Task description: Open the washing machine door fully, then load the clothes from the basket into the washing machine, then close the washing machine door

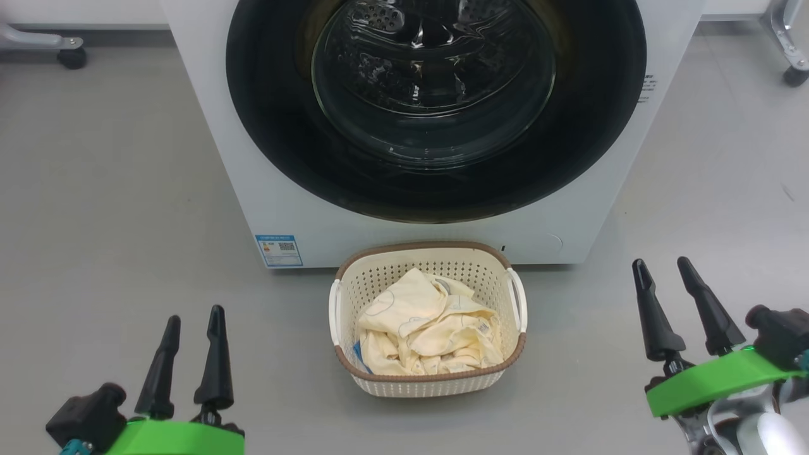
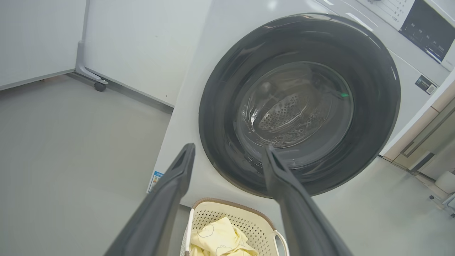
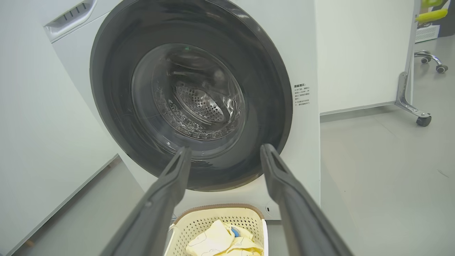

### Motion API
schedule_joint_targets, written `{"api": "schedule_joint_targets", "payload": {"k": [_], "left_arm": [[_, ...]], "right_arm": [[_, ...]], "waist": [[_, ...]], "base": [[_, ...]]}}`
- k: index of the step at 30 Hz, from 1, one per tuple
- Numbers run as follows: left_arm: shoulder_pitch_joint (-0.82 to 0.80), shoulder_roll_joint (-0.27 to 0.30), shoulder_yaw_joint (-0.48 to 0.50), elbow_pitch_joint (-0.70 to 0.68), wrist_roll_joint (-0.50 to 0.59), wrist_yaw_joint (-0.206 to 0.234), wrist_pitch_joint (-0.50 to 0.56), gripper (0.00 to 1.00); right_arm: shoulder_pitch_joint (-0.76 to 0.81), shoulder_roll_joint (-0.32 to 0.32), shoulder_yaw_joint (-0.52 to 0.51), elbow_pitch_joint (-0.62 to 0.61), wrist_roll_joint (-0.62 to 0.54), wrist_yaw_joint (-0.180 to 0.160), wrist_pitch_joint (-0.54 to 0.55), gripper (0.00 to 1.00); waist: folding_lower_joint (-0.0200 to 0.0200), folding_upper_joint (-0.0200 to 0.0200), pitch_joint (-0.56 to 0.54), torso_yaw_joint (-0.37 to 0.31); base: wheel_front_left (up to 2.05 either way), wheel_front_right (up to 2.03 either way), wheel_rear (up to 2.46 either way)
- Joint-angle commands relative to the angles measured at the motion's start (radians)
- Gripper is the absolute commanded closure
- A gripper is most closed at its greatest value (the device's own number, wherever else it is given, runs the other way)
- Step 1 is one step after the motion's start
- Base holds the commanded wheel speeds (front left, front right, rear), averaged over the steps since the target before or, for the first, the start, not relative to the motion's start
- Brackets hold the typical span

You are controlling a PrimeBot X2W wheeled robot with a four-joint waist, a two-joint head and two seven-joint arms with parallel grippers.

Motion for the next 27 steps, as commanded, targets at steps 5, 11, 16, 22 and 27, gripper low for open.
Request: {"api": "schedule_joint_targets", "payload": {"k": [5,11,16,22,27], "left_arm": [[-0.030,0.019,0.023,-0.056,0.084,0.008,-0.028,0.00],[-0.025,0.021,0.023,-0.060,0.169,0.008,-0.046,0.00],[-0.017,0.023,0.017,-0.035,0.253,0.004,-0.061,0.00],[-0.018,0.025,0.016,-0.036,0.329,0.002,-0.078,0.00],[-0.015,0.026,0.013,-0.037,0.390,0.001,-0.093,0.00]], "right_arm": [[-0.025,-0.041,0.022,-0.026,-0.066,-0.003,-0.026,0.00],[-0.023,-0.054,0.039,-0.010,-0.121,-0.003,-0.044,0.00],[-0.019,-0.054,0.042,0.022,-0.153,-0.003,-0.059,0.00],[-0.021,-0.058,0.047,0.043,-0.203,-0.003,-0.076,0.00],[-0.023,-0.061,0.052,0.060,-0.249,-0.003,-0.091,0.00]], "waist": [[0.0000,0.0000,-0.003,0.001],[0.0000,0.0000,-0.008,0.000],[0.0000,0.0000,-0.011,-0.002],[0.0000,0.0000,-0.013,-0.003],[0.0000,0.0000,-0.015,-0.003]], "base": [[0.00,0.00,0.00],[0.00,0.00,0.00],[0.00,0.00,0.00],[0.00,0.00,0.00],[0.00,0.00,0.00]]}}
